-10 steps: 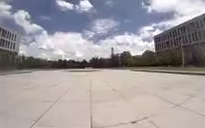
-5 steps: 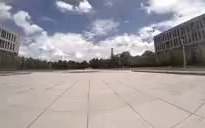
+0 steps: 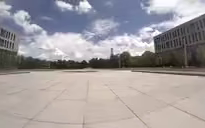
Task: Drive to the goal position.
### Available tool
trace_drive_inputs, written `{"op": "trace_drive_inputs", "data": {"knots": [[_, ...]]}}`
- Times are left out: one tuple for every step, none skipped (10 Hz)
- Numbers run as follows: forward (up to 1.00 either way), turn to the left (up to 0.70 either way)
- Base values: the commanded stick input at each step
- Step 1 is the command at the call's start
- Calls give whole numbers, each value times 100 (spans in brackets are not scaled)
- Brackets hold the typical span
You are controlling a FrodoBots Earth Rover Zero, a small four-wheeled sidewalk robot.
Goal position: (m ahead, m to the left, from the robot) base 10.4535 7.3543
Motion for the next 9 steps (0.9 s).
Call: {"op": "trace_drive_inputs", "data": {"knots": [[70,0],[70,0],[70,0],[70,0],[70,1],[70,1],[70,23],[70,30],[70,19]]}}
